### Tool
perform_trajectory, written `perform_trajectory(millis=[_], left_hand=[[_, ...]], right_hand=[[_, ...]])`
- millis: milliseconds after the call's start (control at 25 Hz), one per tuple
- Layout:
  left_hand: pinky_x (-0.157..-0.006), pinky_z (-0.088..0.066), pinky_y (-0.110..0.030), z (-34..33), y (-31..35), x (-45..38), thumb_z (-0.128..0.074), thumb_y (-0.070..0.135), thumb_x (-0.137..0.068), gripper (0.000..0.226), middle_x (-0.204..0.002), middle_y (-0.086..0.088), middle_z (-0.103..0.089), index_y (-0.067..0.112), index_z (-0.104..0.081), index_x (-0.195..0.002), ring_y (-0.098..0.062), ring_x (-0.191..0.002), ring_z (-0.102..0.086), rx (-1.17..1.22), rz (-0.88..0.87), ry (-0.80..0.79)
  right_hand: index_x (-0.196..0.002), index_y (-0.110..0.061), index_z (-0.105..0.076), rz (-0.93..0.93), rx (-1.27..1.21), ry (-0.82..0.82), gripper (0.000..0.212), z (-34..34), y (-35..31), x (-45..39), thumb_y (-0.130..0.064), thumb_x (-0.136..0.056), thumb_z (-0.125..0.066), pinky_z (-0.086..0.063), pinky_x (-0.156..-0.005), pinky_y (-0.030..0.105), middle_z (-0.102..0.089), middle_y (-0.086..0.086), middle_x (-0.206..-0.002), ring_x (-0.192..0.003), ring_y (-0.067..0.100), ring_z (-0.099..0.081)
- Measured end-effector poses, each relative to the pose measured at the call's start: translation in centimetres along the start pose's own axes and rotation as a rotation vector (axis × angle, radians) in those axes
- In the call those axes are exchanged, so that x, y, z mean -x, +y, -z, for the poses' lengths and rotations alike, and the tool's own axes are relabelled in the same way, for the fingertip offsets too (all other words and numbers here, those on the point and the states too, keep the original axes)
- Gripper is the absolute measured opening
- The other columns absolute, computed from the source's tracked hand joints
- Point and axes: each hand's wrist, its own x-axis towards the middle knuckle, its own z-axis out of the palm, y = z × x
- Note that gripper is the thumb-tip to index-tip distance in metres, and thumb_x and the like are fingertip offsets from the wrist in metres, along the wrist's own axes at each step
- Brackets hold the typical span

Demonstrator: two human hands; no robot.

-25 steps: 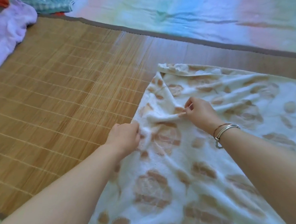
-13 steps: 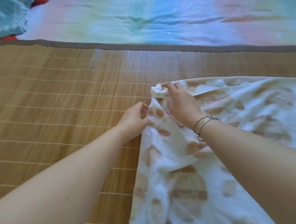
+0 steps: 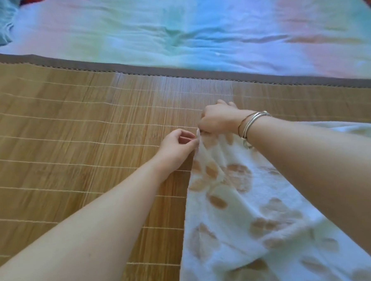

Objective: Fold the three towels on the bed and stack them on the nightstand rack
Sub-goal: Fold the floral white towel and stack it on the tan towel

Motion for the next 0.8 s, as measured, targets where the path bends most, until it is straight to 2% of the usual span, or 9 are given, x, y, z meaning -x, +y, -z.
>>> perform_trajectory(millis=[120, 200, 280, 400, 520, 600, 640, 720, 800], left_hand=[[-0.080, -0.052, -0.023, -0.3, 0.8, -1.0, -0.065, 0.030, -0.089, 0.026, -0.105, 0.002, -0.066, 0.017, -0.060, -0.111, -0.013, -0.096, -0.065, 0.050, -0.044, 0.013], [-0.080, -0.056, -0.027, -0.5, 1.2, -1.6, -0.065, 0.026, -0.090, 0.023, -0.105, -0.001, -0.068, 0.017, -0.061, -0.110, -0.015, -0.095, -0.067, 0.165, -0.058, -0.008], [-0.073, -0.058, -0.026, -0.7, 1.6, -2.2, -0.063, 0.025, -0.091, 0.019, -0.102, -0.001, -0.070, 0.015, -0.063, -0.107, -0.014, -0.088, -0.069, 0.298, -0.033, -0.023], [-0.050, -0.047, -0.017, -1.1, 2.2, -3.5, -0.056, 0.019, -0.096, 0.011, -0.084, -0.001, -0.067, 0.013, -0.065, -0.094, -0.010, -0.068, -0.062, 0.398, 0.033, 0.032], [-0.046, -0.045, -0.019, -0.7, 3.6, -5.2, -0.042, 0.010, -0.099, 0.018, -0.075, -0.002, -0.058, 0.007, -0.059, -0.105, -0.008, -0.052, -0.054, 0.567, 0.124, 0.005], [-0.057, -0.052, -0.025, 0.2, 4.4, -6.2, -0.038, 0.012, -0.099, 0.026, -0.084, -0.008, -0.062, 0.001, -0.055, -0.115, -0.013, -0.064, -0.061, 0.697, 0.114, -0.074], [-0.065, -0.055, -0.030, 0.5, 4.6, -6.8, -0.041, 0.023, -0.099, 0.032, -0.095, -0.010, -0.064, 0.002, -0.052, -0.121, -0.016, -0.077, -0.065, 0.644, 0.106, -0.090], [-0.081, -0.052, -0.037, 0.6, 4.3, -7.2, -0.046, 0.049, -0.094, 0.048, -0.119, -0.006, -0.055, 0.015, -0.041, -0.127, -0.020, -0.100, -0.060, 0.186, 0.131, -0.034], [-0.090, -0.051, -0.040, 0.5, 3.1, -6.3, -0.043, 0.063, -0.089, 0.056, -0.125, -0.003, -0.054, 0.020, -0.041, -0.126, -0.021, -0.105, -0.058, -0.021, 0.181, 0.024]], right_hand=[[-0.075, -0.012, -0.051, -0.064, -0.261, -0.068, 0.020, 2.3, 0.2, -0.7, -0.018, -0.091, -0.040, -0.035, -0.055, 0.023, -0.051, 0.007, -0.081, -0.061, 0.017, -0.048], [-0.071, -0.012, -0.049, -0.071, -0.639, -0.136, 0.020, 2.0, 1.1, -1.2, -0.021, -0.088, -0.043, -0.040, -0.044, 0.018, -0.054, 0.009, -0.064, -0.045, 0.016, -0.051], [-0.076, -0.009, -0.053, -0.054, -0.927, -0.196, 0.020, 1.1, 1.9, -2.0, -0.028, -0.077, -0.047, -0.053, -0.059, 0.028, -0.055, 0.018, -0.072, -0.059, 0.022, -0.054], [-0.078, -0.010, -0.059, -0.035, -1.070, -0.091, 0.020, -0.1, 2.9, -2.6, -0.030, -0.078, -0.058, -0.049, -0.074, 0.040, -0.055, 0.020, -0.084, -0.074, 0.029, -0.053], [-0.076, -0.017, -0.062, 0.026, -1.011, 0.122, 0.015, -0.3, 3.2, -2.5, -0.025, -0.089, -0.065, -0.048, -0.059, 0.025, -0.062, 0.000, -0.074, -0.063, 0.013, -0.057], [-0.075, -0.016, -0.062, 0.082, -1.015, 0.159, 0.019, 0.0, 3.2, -2.2, -0.027, -0.090, -0.065, -0.041, -0.046, 0.014, -0.060, -0.011, -0.058, -0.050, 0.000, -0.054], [-0.076, -0.013, -0.063, 0.092, -1.040, 0.163, 0.020, 0.2, 3.1, -2.1, -0.028, -0.091, -0.064, -0.037, -0.041, 0.009, -0.056, -0.014, -0.049, -0.042, -0.002, -0.051], [-0.086, -0.005, -0.066, 0.084, -1.113, 0.159, 0.021, 0.4, 2.8, -2.2, -0.024, -0.093, -0.060, -0.038, -0.046, 0.012, -0.052, -0.006, -0.050, -0.039, 0.001, -0.044], [-0.088, -0.003, -0.065, 0.075, -1.113, 0.149, 0.021, 0.5, 2.3, -2.4, -0.021, -0.096, -0.056, -0.039, -0.053, 0.018, -0.050, 0.001, -0.058, -0.046, 0.007, -0.044]])
